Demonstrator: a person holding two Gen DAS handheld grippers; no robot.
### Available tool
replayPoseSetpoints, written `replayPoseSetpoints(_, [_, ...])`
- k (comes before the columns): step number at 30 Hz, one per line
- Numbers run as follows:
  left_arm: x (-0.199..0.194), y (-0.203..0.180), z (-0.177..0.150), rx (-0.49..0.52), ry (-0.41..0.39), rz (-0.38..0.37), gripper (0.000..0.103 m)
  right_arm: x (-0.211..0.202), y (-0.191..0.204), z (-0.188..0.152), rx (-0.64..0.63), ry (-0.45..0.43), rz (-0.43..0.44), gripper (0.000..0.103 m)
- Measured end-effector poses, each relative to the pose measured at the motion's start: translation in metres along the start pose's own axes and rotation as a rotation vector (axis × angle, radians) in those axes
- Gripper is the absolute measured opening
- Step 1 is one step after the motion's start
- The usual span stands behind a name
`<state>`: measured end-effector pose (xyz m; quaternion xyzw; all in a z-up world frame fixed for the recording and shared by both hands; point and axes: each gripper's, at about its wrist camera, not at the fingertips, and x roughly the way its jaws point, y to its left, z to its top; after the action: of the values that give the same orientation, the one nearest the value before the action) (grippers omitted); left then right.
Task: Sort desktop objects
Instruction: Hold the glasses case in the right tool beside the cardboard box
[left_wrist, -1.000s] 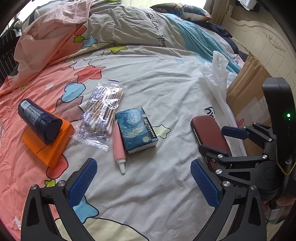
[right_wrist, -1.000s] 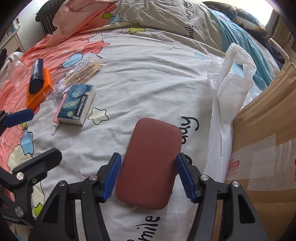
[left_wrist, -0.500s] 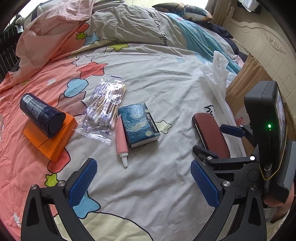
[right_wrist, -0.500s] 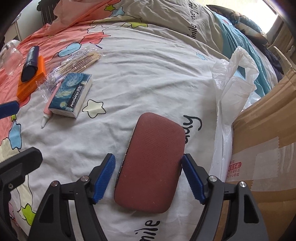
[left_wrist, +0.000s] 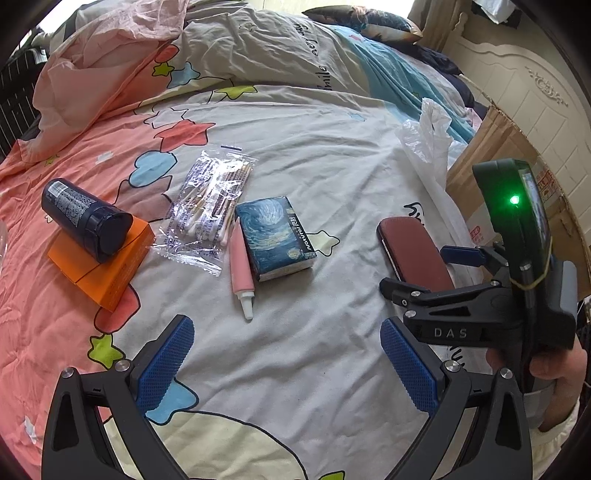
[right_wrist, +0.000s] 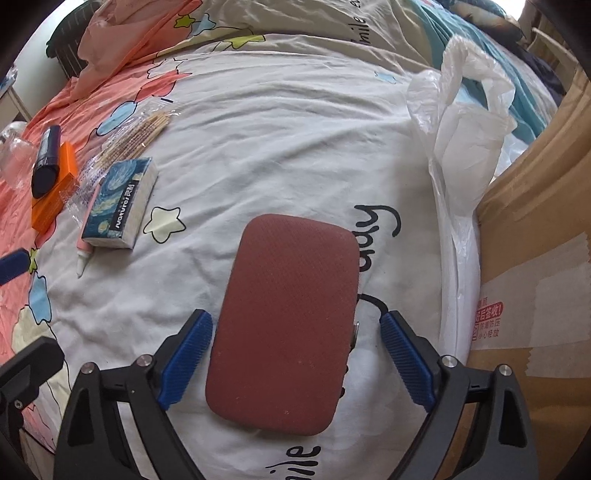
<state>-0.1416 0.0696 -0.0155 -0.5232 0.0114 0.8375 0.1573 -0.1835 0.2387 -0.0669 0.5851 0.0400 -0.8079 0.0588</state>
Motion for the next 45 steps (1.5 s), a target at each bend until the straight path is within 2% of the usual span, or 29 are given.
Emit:
replayPoseSetpoints(1, [-0.001, 0.000, -0.001, -0.001, -0.001, -0.002, 0.103, 0.002, -0.003, 0.001, 0.006, 0.002, 0.014, 0.103])
replayPoseSetpoints(8, [-0.006, 0.001, -0.005, -0.004, -0.008, -0.012, 0.103, -0.001, -0.001, -0.005, -0.012, -0.044, 0.013, 0.101])
replayPoseSetpoints(9, [-0.007, 0.001, -0.005, -0.004, -0.008, -0.013, 0.103, -0.002, -0.001, -0.006, -0.016, -0.051, 0.014, 0.099])
replayPoseSetpoints(10, [-0.007, 0.001, -0.006, -0.003, -0.007, -0.012, 0.103, -0.005, 0.001, -0.008, -0.026, -0.064, 0.021, 0.090])
replayPoseSetpoints(11, [-0.007, 0.001, -0.007, -0.003, -0.007, -0.011, 0.103, -0.007, 0.003, -0.010, -0.035, -0.066, 0.034, 0.075])
replayPoseSetpoints(12, [-0.008, 0.001, -0.007, -0.003, -0.007, -0.009, 0.103, -0.010, 0.005, -0.011, -0.044, -0.068, 0.048, 0.068])
replayPoseSetpoints(19, [-0.010, 0.006, -0.009, -0.020, -0.006, -0.013, 0.103, -0.028, 0.012, -0.019, -0.039, -0.078, 0.156, 0.068])
replayPoseSetpoints(22, [-0.010, 0.009, -0.008, -0.024, -0.005, -0.002, 0.103, -0.041, 0.011, -0.021, -0.028, -0.100, 0.185, 0.063])
replayPoseSetpoints(23, [-0.010, 0.010, -0.006, -0.030, -0.004, 0.002, 0.103, -0.045, 0.011, -0.021, -0.024, -0.105, 0.188, 0.059])
replayPoseSetpoints(24, [-0.010, 0.012, -0.006, -0.035, -0.005, 0.002, 0.103, -0.049, 0.010, -0.020, -0.020, -0.111, 0.191, 0.048])
replayPoseSetpoints(25, [-0.009, 0.013, -0.005, -0.043, -0.005, 0.001, 0.103, -0.049, 0.009, -0.019, -0.014, -0.105, 0.185, 0.024])
replayPoseSetpoints(26, [-0.009, 0.014, -0.004, -0.049, -0.005, -0.004, 0.103, -0.046, 0.008, -0.017, -0.013, -0.082, 0.199, 0.024])
replayPoseSetpoints(29, [-0.010, 0.012, -0.004, -0.047, -0.007, -0.017, 0.103, -0.036, 0.007, -0.016, -0.025, -0.042, 0.188, 0.024])
replayPoseSetpoints(31, [-0.010, 0.010, -0.004, -0.042, -0.007, -0.016, 0.103, -0.032, 0.002, -0.016, 0.012, -0.037, 0.224, 0.027])
replayPoseSetpoints(34, [-0.009, 0.009, -0.004, -0.035, -0.002, -0.007, 0.103, -0.026, -0.001, -0.019, 0.036, -0.004, 0.284, 0.040])
replayPoseSetpoints(36, [-0.008, 0.008, -0.005, -0.032, 0.000, -0.006, 0.103, -0.026, 0.001, -0.021, 0.034, -0.001, 0.292, 0.044])
replayPoseSetpoints(38, [-0.007, 0.007, -0.005, -0.029, 0.002, -0.008, 0.103, -0.027, 0.007, -0.024, 0.015, 0.006, 0.292, 0.055])
replayPoseSetpoints(39, [-0.006, 0.006, -0.005, -0.027, 0.003, -0.008, 0.103, -0.027, 0.011, -0.025, 0.007, 0.005, 0.286, 0.057])
replayPoseSetpoints(43, [-0.006, 0.006, -0.007, -0.025, 0.005, -0.014, 0.103, -0.030, 0.028, -0.030, -0.041, 0.005, 0.252, 0.078])
replayPoseSetpoints(45, [-0.006, 0.006, -0.007, -0.027, 0.004, -0.015, 0.103, -0.029, 0.037, -0.033, -0.069, 0.003, 0.206, 0.080])
